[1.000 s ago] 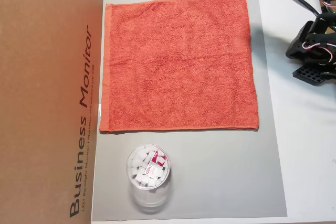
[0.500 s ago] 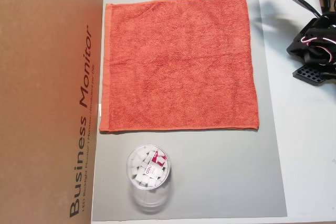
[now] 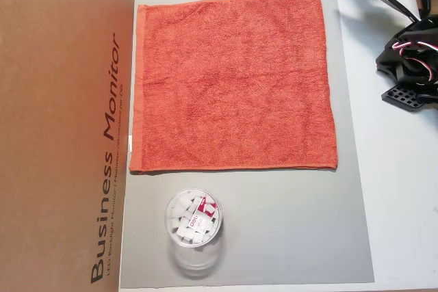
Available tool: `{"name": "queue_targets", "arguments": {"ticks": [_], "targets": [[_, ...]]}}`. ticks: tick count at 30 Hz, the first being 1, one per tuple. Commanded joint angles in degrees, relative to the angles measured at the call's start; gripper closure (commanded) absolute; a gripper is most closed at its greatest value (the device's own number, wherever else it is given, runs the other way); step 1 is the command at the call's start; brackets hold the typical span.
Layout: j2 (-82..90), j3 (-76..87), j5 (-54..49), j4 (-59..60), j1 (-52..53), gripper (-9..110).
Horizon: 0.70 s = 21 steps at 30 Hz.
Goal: Fold the blanket.
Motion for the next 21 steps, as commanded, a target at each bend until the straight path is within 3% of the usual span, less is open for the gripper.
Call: {"name": "queue_targets", "arguments": {"ticks": [1,21], "targets": [[-2.9,-2.5,0.7,-4.6,1.1,82],[-21.7,-1.7,-0.3,-21.9,-0.9,82]]}}
